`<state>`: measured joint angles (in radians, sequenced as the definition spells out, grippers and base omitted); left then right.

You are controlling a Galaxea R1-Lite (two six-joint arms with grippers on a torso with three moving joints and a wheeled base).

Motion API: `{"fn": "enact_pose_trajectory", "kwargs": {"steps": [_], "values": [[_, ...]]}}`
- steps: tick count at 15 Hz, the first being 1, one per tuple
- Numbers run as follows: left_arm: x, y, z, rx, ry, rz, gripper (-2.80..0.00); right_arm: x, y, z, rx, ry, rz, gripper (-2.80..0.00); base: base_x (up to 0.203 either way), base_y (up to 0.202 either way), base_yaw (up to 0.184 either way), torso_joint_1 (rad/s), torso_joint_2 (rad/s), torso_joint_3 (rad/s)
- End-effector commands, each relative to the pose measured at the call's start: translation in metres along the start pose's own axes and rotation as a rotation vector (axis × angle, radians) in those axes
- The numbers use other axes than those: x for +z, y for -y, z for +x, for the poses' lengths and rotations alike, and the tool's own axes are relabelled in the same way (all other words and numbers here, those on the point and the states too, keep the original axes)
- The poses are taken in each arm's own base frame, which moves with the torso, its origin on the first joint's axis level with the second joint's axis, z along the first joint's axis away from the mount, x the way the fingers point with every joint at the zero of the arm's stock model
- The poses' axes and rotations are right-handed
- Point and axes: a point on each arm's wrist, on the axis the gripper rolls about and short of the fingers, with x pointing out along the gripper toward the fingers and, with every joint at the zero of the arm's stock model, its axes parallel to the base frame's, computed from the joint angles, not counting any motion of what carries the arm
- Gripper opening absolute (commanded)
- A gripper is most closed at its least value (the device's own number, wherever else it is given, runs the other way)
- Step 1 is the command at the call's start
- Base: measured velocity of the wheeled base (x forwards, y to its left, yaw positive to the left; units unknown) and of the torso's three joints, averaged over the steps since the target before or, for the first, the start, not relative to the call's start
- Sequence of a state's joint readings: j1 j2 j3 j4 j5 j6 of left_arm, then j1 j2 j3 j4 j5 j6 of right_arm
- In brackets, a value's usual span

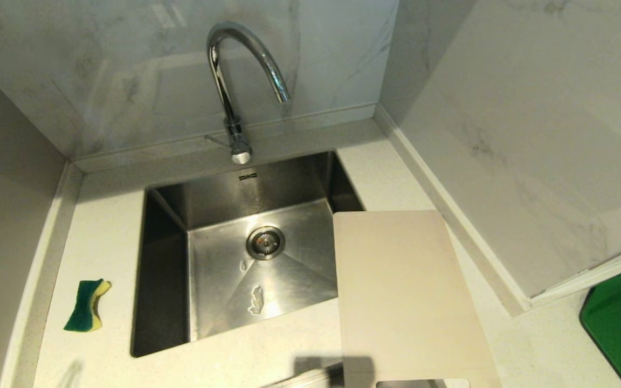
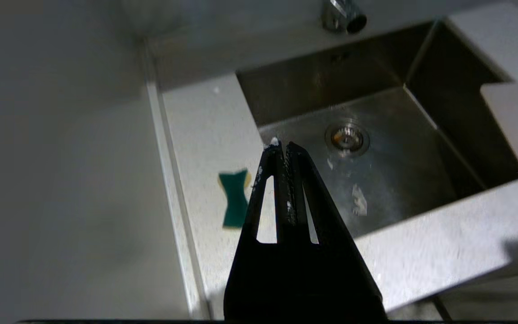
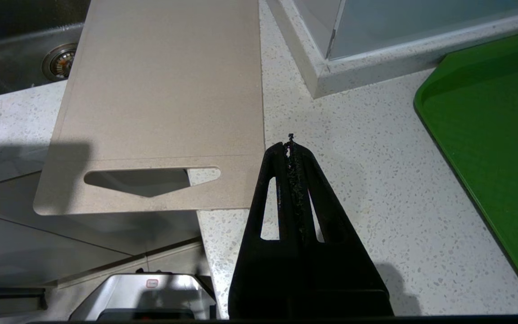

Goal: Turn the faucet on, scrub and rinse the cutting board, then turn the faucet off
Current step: Turn on the tap

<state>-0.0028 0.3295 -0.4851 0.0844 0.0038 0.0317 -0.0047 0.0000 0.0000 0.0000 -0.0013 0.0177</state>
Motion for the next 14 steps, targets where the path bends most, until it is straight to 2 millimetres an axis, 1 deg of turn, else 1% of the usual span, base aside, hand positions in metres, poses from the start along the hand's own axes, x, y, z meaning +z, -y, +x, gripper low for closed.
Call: {"fn": "enact_pose_trajectory", "kwargs": {"steps": [1,5,7,10,12,14], "values": [[0.039,-0.001,0.035,-0.002,-0.058,0.001,-2.8,0.0,0.0,0.0,0.0,0.0,-0.001,-2.8,0.0,0.0,0.0,0.0,0.0,0.0],[0.084,-0.002,0.081,-0.002,-0.078,0.003,-2.8,0.0,0.0,0.0,0.0,0.0,0.001,-2.8,0.0,0.0,0.0,0.0,0.0,0.0],[0.105,-0.003,0.113,0.002,-0.092,0.004,-2.8,0.0,0.0,0.0,0.0,0.0,-0.001,-2.8,0.0,0.0,0.0,0.0,0.0,0.0],[0.126,-0.004,0.172,0.036,-0.128,0.003,-2.8,0.0,0.0,0.0,0.0,0.0,0.001,-2.8,0.0,0.0,0.0,0.0,0.0,0.0],[0.136,-0.004,0.216,0.067,-0.143,-0.007,-2.8,0.0,0.0,0.0,0.0,0.0,-0.001,-2.8,0.0,0.0,0.0,0.0,0.0,0.0],[0.153,0.002,0.263,0.106,-0.121,-0.036,-2.8,0.0,0.0,0.0,0.0,0.0,0.0,-2.8,0.0,0.0,0.0,0.0,0.0,0.0]]}}
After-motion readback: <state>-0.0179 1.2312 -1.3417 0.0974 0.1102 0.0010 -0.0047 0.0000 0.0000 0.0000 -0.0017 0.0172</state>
